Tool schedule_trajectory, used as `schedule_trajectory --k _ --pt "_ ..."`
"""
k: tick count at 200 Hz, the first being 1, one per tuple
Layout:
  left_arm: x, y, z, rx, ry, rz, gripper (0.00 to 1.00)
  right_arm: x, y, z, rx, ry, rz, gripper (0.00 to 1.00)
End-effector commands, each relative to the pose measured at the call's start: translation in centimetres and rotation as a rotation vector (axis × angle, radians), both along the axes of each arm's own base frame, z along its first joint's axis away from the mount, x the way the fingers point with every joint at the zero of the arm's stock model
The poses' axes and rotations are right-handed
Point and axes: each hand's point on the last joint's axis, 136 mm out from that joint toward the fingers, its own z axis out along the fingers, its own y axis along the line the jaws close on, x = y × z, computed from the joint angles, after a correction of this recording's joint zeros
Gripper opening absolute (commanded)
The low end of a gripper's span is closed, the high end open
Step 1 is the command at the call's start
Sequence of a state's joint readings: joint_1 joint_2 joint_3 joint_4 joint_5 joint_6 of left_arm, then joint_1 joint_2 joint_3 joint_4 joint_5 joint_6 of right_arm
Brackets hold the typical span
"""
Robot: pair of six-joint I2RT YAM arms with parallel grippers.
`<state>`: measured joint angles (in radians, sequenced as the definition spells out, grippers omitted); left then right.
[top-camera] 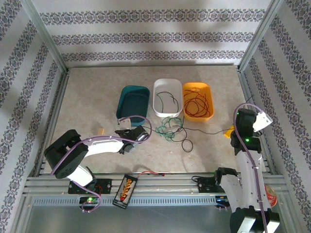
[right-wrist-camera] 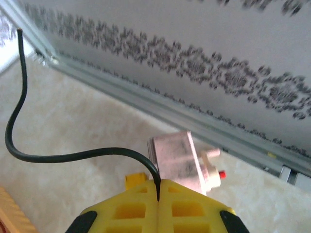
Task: Untangle the cables
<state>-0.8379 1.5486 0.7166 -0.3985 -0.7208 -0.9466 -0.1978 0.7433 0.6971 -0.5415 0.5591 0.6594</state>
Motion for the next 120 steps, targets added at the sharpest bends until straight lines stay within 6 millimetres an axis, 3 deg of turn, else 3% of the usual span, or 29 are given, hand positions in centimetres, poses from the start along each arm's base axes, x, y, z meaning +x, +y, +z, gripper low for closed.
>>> schedule_trajectory --k 1,74,120 --pt "-1.0 2.6 1.0 0.100 -0.002 0.096 0.00 -1.3 -1.5 2.5 -0.021 -0.035 -0.090 0.00" --pt "-1.8 4.5 1.3 0.101 -0.003 0.176 0.00 -2.1 -3.1 4.7 -0.081 -0.030 -0.163 0.00" --pt "-0.6 2.0 0.4 0.009 0.006 0.073 0.00 -0.8 -2.3 5.8 -0.138 0.009 -0.052 0.00"
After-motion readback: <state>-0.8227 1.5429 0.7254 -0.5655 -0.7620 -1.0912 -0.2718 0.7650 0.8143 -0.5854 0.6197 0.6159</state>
